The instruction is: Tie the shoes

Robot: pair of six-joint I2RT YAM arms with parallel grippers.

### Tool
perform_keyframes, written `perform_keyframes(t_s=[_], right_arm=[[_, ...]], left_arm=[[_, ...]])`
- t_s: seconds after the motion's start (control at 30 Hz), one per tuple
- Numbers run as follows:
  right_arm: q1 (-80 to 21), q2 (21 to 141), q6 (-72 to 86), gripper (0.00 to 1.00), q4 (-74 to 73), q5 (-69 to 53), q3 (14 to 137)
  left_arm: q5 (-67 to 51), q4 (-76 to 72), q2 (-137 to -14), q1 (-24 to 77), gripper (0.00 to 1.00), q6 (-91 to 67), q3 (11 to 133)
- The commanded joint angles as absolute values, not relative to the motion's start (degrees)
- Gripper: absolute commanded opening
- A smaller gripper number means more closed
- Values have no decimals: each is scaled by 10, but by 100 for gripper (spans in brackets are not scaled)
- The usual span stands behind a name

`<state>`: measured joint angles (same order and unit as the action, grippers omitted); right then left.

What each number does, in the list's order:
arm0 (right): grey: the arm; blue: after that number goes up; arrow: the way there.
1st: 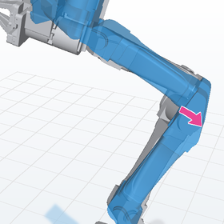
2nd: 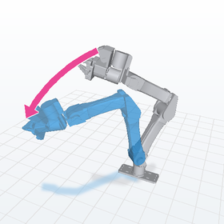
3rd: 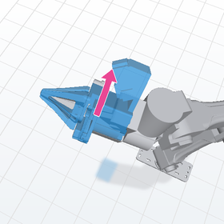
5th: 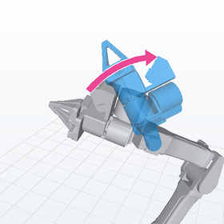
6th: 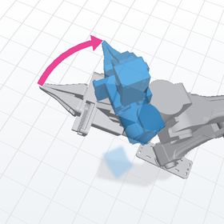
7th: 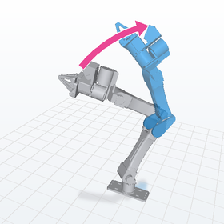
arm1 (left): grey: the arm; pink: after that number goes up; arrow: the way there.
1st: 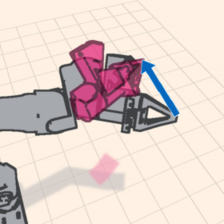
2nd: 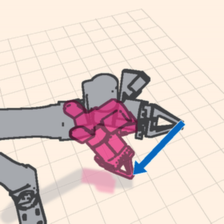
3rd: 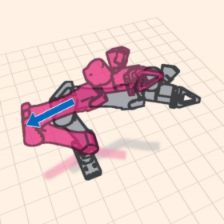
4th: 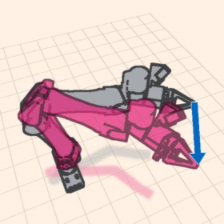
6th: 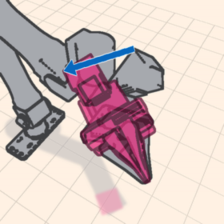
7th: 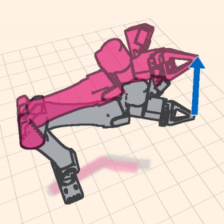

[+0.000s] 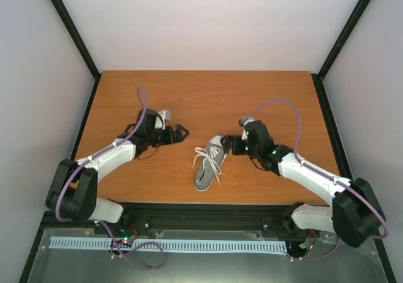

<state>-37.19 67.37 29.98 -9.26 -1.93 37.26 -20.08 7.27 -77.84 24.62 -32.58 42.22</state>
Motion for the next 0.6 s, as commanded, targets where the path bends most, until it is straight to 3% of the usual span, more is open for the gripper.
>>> perform_keyframes(t_s=[0.0, 0.27, 0.43, 0.57], right_arm=[[-281, 716, 227, 100, -90, -50, 412], [-2, 706, 176, 100, -45, -89, 405], [62, 691, 156, 100, 44, -41, 351], [66, 717, 147, 100, 121, 10, 314]], left_arm=[[-259, 27, -825, 122, 100, -307, 457], [-224, -32, -782, -132, 100, -322, 403], [-64, -65, -738, -142, 100, -261, 341], [-46, -93, -745, -143, 100, -247, 334]])
